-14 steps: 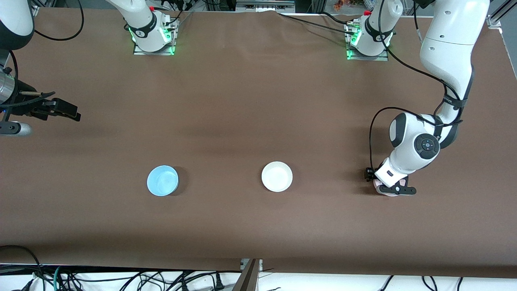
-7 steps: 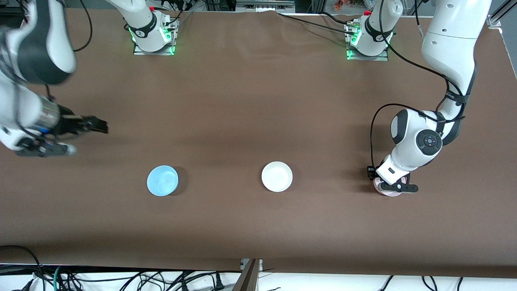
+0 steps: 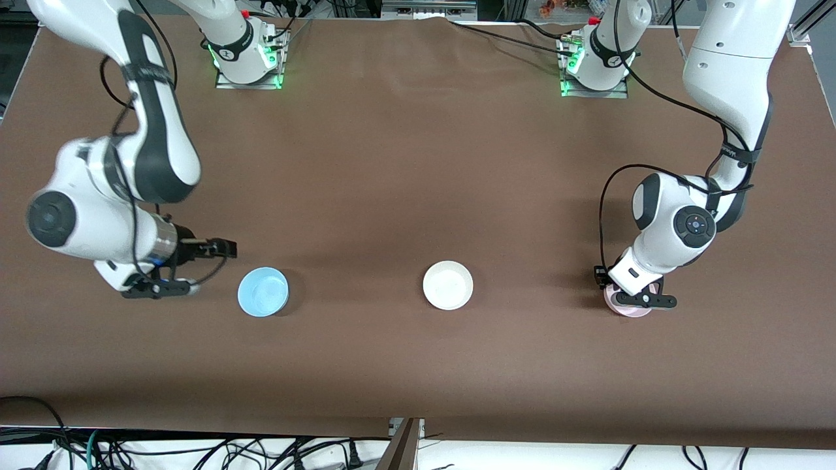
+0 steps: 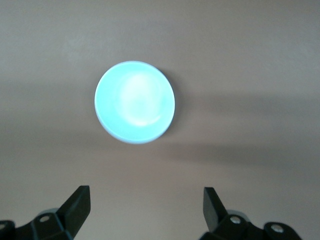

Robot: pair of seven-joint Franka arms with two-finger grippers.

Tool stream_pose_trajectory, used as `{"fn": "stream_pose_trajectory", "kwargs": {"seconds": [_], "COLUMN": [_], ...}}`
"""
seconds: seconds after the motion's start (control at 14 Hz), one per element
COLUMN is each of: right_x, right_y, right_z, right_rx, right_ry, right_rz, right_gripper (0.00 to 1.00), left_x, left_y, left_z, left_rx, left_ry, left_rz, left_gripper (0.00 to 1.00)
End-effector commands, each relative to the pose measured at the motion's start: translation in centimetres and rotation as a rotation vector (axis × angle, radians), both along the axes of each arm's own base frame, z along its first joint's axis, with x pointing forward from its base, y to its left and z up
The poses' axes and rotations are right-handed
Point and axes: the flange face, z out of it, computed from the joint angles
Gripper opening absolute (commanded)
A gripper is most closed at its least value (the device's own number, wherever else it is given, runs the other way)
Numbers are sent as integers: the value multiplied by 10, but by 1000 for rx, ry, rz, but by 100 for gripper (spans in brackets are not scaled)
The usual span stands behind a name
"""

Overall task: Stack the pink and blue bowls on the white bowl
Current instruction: 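Lower the right gripper and grasp the blue bowl's rim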

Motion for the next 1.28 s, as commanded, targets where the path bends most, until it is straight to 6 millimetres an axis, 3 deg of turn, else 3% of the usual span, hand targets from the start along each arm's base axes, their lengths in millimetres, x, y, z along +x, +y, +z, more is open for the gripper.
{"fn": "stream_pose_trajectory", "kwargs": {"seconds": [0.0, 0.28, 0.57, 0.93, 1.21], "right_x": [14, 25, 29, 31, 31], "right_y": [4, 2, 2, 3, -1], "right_z": [-38, -98, -127, -139, -137], "right_rx": [-1, -23, -23, 2, 2], "right_ry": [-26, -76, -105, -97, -93], "right_rz": [-11, -16, -26, -55, -54], "right_gripper": [100, 100, 98, 72, 39], "left_x": [-8, -9, -7, -7, -7], "left_y": [-2, -8, -8, -6, -6], "left_z": [9, 9, 8, 6, 6], "left_rx": [11, 10, 11, 37, 37], "left_ry": [-7, -7, -9, -16, -16], "left_rz": [-28, -35, -37, -65, -63], "left_gripper": [33, 27, 19, 10, 0]}}
